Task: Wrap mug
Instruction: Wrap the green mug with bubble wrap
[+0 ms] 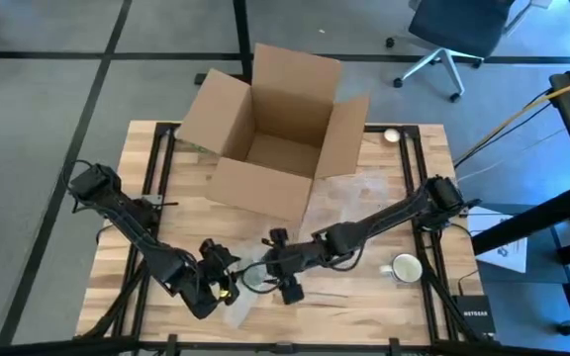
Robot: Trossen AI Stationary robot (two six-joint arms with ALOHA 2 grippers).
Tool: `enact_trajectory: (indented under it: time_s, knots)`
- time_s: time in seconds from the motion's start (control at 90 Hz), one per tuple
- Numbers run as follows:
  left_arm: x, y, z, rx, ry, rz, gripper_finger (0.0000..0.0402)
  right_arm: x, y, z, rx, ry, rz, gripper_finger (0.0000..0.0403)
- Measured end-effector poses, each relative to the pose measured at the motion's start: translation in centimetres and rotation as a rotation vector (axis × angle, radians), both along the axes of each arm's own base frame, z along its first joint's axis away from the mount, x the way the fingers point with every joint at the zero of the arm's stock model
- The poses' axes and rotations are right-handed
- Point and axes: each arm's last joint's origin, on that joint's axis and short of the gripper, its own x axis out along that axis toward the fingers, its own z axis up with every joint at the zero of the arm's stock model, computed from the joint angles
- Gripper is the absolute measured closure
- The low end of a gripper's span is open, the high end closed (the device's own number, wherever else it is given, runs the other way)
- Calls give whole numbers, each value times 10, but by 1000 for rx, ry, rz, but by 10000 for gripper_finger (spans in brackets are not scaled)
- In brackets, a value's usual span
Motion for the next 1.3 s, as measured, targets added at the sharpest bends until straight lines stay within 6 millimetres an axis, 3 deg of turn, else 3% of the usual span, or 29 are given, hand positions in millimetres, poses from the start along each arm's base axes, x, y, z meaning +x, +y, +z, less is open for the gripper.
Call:
enact_trajectory:
  time_s: [0.211, 0.478, 0.667, 0.833, 0.978, 1.122, 1.3]
  knots:
    - [5, 3, 1, 8, -3, -5, 231, 14, 5, -33, 39, 23, -14, 166]
    - [10, 9, 3, 7, 3, 6, 231, 15, 6, -47, 36, 76, -32, 166]
    - [8, 6, 35, -48, -32, -70, 231, 14, 6, -49, 31, 88, -36, 166]
    - [-11, 6, 51, -85, -19, -95, 231, 14, 6, -49, 30, 89, -35, 166]
    - [-37, 4, 42, -201, 134, 0, 231, 14, 6, -49, 29, 90, -34, 166]
    - [-55, -11, 21, -272, 222, -15, 231, 14, 5, -49, 26, 89, -33, 166]
    - [-45, -21, -9, -236, 102, 9, 231, 15, 5, -49, 0, 76, -38, 166]
